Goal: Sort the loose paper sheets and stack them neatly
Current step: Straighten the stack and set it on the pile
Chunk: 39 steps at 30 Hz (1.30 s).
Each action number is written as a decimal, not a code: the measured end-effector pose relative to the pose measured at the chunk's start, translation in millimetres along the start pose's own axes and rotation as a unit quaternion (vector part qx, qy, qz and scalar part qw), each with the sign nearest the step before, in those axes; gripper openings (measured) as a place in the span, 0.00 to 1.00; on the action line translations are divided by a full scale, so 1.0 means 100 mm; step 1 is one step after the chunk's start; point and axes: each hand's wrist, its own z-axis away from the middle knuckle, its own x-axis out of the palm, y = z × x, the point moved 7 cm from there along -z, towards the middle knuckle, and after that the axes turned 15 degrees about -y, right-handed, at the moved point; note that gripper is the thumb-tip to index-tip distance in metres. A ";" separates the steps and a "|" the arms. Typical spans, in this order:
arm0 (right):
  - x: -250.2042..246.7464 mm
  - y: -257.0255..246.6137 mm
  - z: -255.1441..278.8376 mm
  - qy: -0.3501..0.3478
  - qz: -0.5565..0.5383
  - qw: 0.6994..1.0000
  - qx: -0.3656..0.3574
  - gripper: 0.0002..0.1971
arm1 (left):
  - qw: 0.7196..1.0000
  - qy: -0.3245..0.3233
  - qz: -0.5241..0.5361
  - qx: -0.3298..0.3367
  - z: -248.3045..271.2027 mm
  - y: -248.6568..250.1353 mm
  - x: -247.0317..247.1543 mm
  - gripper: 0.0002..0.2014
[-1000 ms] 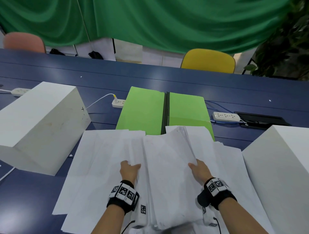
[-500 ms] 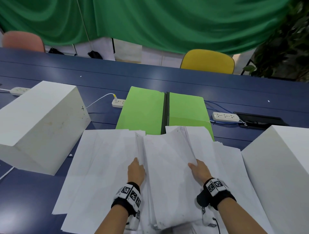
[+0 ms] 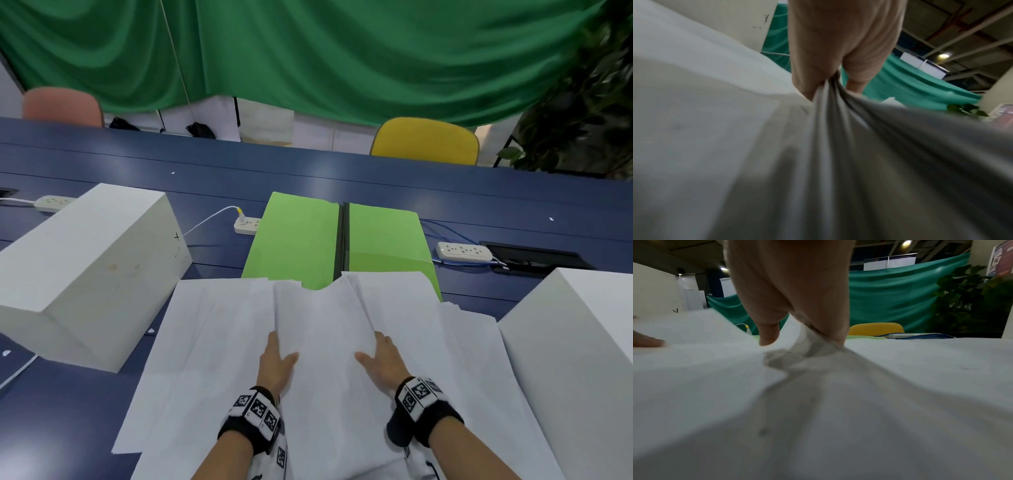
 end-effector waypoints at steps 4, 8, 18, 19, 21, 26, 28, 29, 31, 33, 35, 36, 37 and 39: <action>-0.23 -0.09 0.05 0.013 -0.253 0.965 -0.073 0.41 | 0.989 -0.006 -0.014 0.148 0.19 0.68 -0.11 0.16; -0.56 -0.48 0.22 -0.059 -0.383 0.906 -0.171 0.31 | 0.957 0.011 0.012 0.290 0.44 1.47 -0.35 0.16; -1.18 -1.41 0.83 0.091 -0.361 0.866 -0.335 0.09 | 0.902 0.140 0.064 0.403 0.85 2.05 -0.57 0.16; -1.13 -1.34 0.77 0.092 -0.367 0.869 -0.320 0.10 | 0.904 0.145 0.073 0.396 0.83 2.00 -0.58 0.17; -0.98 -1.20 0.66 0.080 -0.352 0.887 -0.288 0.10 | 0.913 0.150 0.082 0.371 0.76 1.87 -0.58 0.19; -0.74 -1.01 0.51 0.060 -0.279 0.931 -0.225 0.08 | 0.931 0.141 0.092 0.325 0.61 1.69 -0.47 0.13; -0.92 -0.99 0.56 0.097 -0.279 0.930 -0.219 0.16 | 0.933 0.133 0.108 0.317 0.56 1.68 -0.49 0.13; -1.03 -0.99 0.59 0.112 -0.272 0.931 -0.214 0.15 | 0.937 0.127 0.117 0.304 0.52 1.63 -0.52 0.12; -1.25 -0.90 0.62 0.120 -0.251 0.942 -0.189 0.07 | 0.954 0.119 0.131 0.241 0.39 1.40 -0.63 0.11; -1.41 -0.76 0.64 0.114 -0.236 0.953 -0.150 0.05 | 0.982 0.140 0.054 0.115 0.19 0.94 -0.82 0.16; -1.38 -0.50 0.57 0.089 -0.212 0.969 -0.087 0.05 | 0.985 0.133 -0.093 -0.061 0.03 0.36 -0.96 0.26; -1.26 -0.33 0.49 0.064 -0.187 0.979 -0.052 0.08 | 0.968 0.121 -0.163 -0.148 0.02 0.09 -0.99 0.31; -1.08 -0.15 0.40 0.036 -0.161 0.986 -0.021 0.12 | 0.945 0.109 -0.224 -0.213 0.04 -0.13 -1.01 0.36; -0.68 0.21 0.23 -0.008 -0.126 0.992 0.028 0.15 | 0.917 0.101 -0.299 -0.244 0.08 -0.36 -1.01 0.42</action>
